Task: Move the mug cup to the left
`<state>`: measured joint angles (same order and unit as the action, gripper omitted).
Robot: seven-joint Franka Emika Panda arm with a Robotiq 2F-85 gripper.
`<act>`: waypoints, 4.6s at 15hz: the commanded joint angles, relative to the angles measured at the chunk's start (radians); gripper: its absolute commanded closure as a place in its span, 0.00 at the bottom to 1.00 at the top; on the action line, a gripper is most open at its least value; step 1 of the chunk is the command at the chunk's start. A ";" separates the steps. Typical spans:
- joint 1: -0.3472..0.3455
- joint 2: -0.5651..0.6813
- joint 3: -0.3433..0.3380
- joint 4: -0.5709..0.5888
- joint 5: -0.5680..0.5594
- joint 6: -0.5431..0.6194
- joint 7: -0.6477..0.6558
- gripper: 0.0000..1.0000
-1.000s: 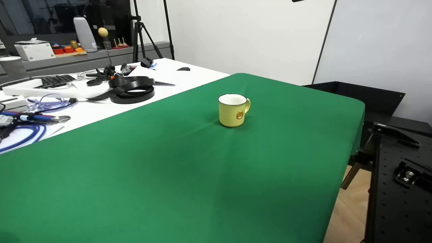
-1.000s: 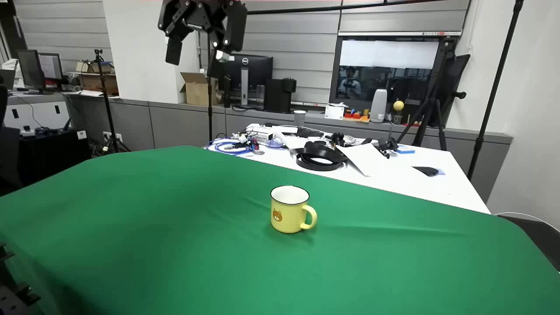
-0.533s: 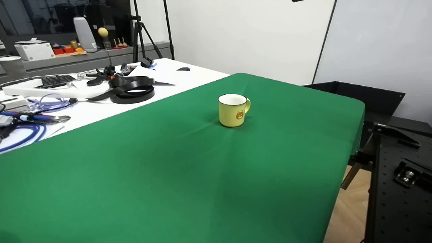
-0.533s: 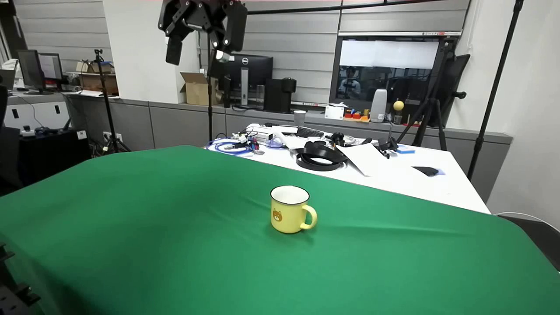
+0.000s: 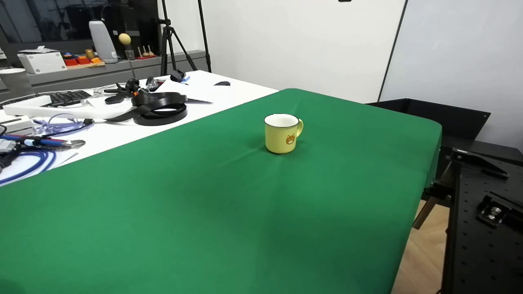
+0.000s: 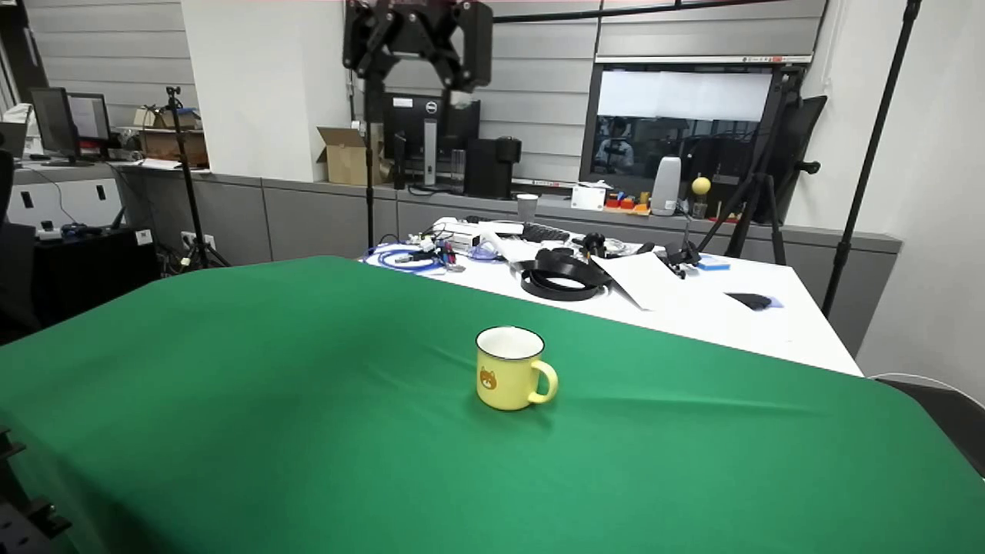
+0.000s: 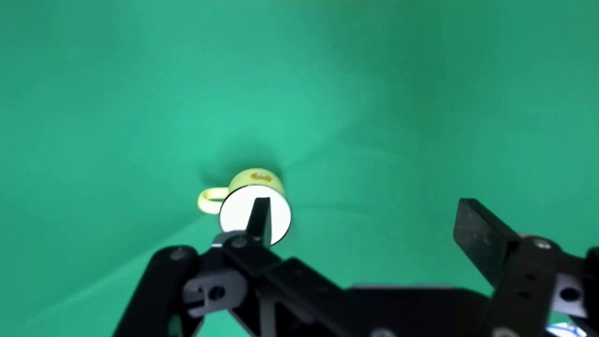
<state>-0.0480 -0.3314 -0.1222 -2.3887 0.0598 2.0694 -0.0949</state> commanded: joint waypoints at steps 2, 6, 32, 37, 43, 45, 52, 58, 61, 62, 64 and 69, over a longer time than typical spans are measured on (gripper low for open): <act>-0.077 0.120 0.007 0.043 -0.156 0.292 0.052 0.00; -0.119 0.229 0.011 0.053 -0.270 0.615 0.117 0.00; -0.058 0.589 0.081 0.173 -0.131 0.499 -0.216 0.00; -0.057 0.736 0.063 0.241 -0.208 0.510 -0.197 0.00; -0.077 0.864 0.073 0.331 -0.202 0.484 -0.208 0.00; -0.072 0.887 0.069 0.355 -0.211 0.480 -0.201 0.26; -0.058 0.893 0.081 0.387 -0.222 0.465 -0.210 0.75; -0.052 0.880 0.088 0.380 -0.239 0.448 -0.223 1.00; -0.034 0.853 0.083 0.357 -0.266 0.458 -0.214 0.97; -0.022 0.836 0.079 0.341 -0.279 0.471 -0.201 0.97; 0.001 0.802 0.074 0.307 -0.303 0.497 -0.176 0.97; 0.065 0.742 0.070 0.229 -0.340 0.567 -0.100 0.97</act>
<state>-0.0231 0.4758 -0.0367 -2.0909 -0.2431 2.6093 -0.2722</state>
